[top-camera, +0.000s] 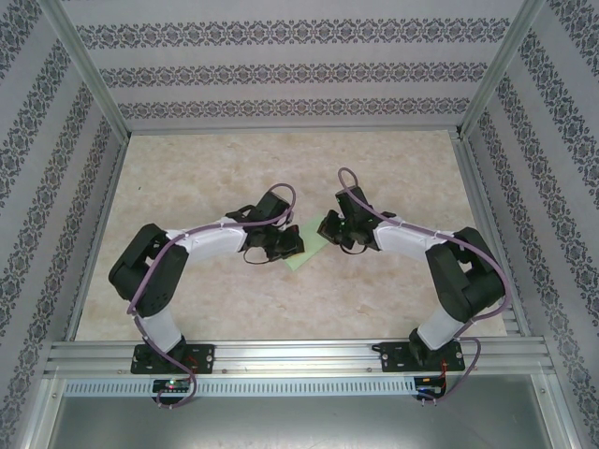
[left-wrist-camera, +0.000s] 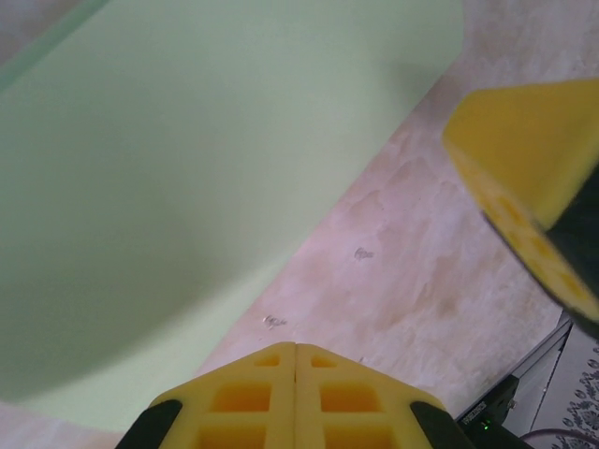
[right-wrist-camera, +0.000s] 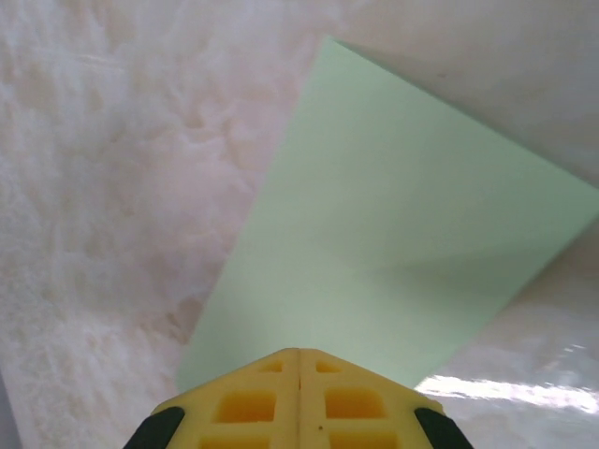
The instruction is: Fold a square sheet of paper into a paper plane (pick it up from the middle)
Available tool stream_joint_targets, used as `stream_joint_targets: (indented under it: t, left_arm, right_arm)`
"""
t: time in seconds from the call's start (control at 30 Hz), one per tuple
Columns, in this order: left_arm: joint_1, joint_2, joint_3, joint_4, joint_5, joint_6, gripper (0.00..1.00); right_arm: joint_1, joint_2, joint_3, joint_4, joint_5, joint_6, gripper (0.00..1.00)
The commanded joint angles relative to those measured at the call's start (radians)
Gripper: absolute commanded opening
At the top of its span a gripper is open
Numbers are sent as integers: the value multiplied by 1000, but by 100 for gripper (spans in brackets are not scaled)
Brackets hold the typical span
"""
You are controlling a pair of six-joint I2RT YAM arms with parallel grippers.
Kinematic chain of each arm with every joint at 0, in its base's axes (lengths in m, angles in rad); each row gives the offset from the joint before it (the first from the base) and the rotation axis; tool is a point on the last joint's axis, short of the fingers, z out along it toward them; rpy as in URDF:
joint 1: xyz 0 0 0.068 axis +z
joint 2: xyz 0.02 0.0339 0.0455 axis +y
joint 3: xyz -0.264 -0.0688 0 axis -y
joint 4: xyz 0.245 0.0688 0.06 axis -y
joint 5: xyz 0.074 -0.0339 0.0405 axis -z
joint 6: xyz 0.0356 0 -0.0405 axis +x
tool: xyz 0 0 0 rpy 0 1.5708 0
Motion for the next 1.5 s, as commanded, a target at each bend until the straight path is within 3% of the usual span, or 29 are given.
stream_joint_targets:
  t: [0.0, 0.6, 1.3, 1.47]
  left_arm:
    - [-15, 38, 45, 22, -1, -28, 2]
    - [-33, 173, 135, -34, 15, -26, 0]
    - [-34, 205, 135, -51, 12, -20, 0]
    - [-33, 196, 124, 23, 51, -26, 0]
  right_arm:
    - [1, 25, 3, 40, -61, -57, 0]
    - [1, 119, -33, 125, -107, -25, 0]
    - [-1, 117, -105, 178, -127, -11, 0]
    - [-2, 131, -104, 160, -116, -17, 0]
